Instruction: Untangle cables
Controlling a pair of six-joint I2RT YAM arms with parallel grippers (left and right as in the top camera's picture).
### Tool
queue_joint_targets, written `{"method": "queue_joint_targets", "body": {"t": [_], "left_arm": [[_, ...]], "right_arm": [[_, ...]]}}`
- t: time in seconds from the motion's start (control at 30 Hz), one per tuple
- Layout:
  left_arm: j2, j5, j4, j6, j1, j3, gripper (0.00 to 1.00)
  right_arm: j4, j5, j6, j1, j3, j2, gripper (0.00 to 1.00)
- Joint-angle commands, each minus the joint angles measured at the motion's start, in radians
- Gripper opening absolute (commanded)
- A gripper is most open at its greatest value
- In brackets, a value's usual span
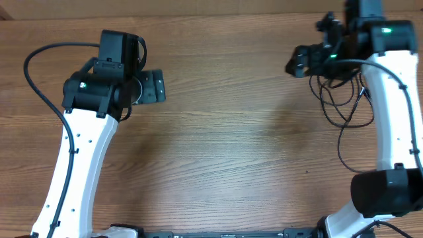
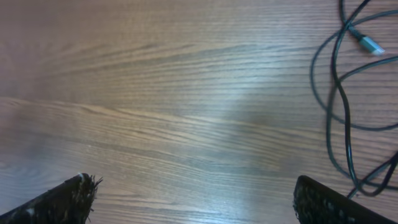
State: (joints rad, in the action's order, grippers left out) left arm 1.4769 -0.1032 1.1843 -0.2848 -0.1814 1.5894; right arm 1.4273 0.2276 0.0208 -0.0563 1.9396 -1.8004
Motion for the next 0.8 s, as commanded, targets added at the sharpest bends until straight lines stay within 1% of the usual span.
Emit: {"method": "queue_joint_targets", "body": {"t": [0.0,0.07,0.17,0.4,0.5,0.6,0.77], "left_arm": [[0.021,-0.043,0.071,-0.032,0.003,0.001,0.99],[0.021,-0.046,0.158,-0.079,0.021,0.001,0.99],[0.021,-0.045,0.257,-0.113,0.046,0.001,0.99],[0.018,-0.042,0.405,-0.113,0.077,0.000,1.00],[0.002,-0.042,0.424,-0.113,0.076,-0.002,0.99],[-0.042,-0.047,0.419,-0.112,0.076,-0.016,0.99],[-0.217,-0.046,0.317,-0.092,0.076,-0.116,1.00]], "right_arm": [[0.005,-0.139,-0.097,-0.066,-0.002,0.002,1.00],[0.036,-0.137,-0.167,-0.108,-0.003,0.002,1.00],[0.077,-0.137,-0.234,-0.132,-0.003,0.002,1.00],[0.128,-0.137,-0.261,-0.159,-0.003,0.011,1.00],[0.133,-0.138,-0.261,-0.159,-0.012,0.030,1.00],[0.097,-0.141,-0.261,-0.159,-0.074,0.081,1.00],[-0.097,-0.141,-0.261,-0.159,-0.358,0.274,1.00]]}}
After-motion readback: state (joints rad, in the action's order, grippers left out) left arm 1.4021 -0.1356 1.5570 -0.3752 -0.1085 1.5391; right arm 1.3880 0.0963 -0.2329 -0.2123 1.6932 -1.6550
